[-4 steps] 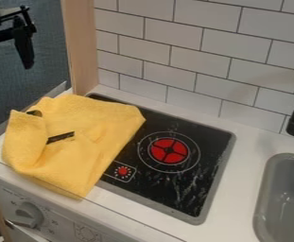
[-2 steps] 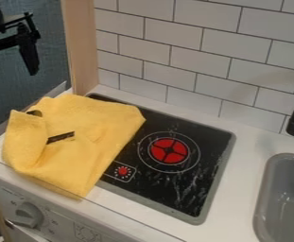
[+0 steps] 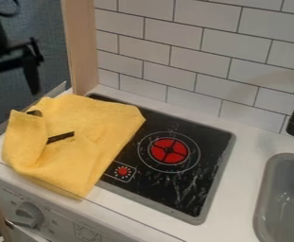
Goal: Move the clothes
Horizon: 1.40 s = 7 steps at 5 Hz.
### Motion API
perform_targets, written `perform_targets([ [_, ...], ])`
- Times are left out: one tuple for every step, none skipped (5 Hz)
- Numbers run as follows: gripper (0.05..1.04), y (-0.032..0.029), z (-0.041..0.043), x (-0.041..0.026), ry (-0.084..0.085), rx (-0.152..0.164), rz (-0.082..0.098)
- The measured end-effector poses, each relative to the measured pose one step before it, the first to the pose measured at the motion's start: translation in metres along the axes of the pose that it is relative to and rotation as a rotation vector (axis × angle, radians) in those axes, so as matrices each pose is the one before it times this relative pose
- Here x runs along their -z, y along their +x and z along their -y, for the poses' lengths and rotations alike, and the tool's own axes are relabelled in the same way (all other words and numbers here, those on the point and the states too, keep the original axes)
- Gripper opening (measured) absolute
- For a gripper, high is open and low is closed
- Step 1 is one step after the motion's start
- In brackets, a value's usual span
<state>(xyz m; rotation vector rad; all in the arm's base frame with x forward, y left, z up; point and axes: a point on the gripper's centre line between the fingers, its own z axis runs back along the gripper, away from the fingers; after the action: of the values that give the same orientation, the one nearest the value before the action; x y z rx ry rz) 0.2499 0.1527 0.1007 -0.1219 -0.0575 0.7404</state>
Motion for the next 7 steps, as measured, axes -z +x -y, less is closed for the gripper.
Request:
perform_targets([
  [1.000,-0.00123,0.01766,0.02535,0.0494,0.0423,-0.0418],
  [1.000,0.00834,0.00497,0.01395,0.0109,-0.0076,0.0232],
  [1.000,0.00381,0.00510,0.03231,-0.0276,-0.0263,-0.0521],
  [1.000,0.01455,0.00723,0.01140,0.0223,-0.0338,0.0065],
  [1.000,0.00523,0.00606,0.00225,-0.0258,-0.0096,0.0313],
  [1.000,0.00815,0.01556,0.00200,-0.0006,0.0423,0.0162],
  [1.000,0.00348,0.03610,0.00168,0.0317,0.1146,0.0257],
])
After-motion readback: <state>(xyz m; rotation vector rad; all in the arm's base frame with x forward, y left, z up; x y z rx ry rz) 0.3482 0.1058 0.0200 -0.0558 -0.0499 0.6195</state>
